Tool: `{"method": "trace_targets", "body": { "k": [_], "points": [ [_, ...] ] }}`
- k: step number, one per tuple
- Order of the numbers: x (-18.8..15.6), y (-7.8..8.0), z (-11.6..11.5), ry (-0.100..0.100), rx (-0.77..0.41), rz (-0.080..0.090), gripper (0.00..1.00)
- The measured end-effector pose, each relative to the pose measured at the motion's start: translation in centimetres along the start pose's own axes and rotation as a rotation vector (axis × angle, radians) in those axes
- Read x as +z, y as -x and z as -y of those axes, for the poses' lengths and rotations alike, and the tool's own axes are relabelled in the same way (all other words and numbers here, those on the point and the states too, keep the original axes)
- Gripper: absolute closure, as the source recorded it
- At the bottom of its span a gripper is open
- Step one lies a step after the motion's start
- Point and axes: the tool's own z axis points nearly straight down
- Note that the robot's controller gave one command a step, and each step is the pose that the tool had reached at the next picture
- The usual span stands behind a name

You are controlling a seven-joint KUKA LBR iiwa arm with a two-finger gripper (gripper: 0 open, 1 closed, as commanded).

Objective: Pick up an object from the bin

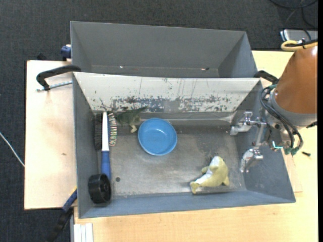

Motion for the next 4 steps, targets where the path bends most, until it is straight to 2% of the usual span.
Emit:
{"method": "trace_targets", "body": {
  "k": [1, 2, 3, 4],
  "points": [
    [15.9, 0.6, -2.6, -0.003, -0.547, 0.010, 0.00],
    [12.9, 0.3, -4.0, -0.005, -0.800, 0.012, 0.00],
    [13.0, 0.5, -4.2, -0.005, -1.050, 0.010, 0.00],
    [15.8, 0.5, -4.7, -0.006, -1.310, 0.005, 0.00]
  ]
}}
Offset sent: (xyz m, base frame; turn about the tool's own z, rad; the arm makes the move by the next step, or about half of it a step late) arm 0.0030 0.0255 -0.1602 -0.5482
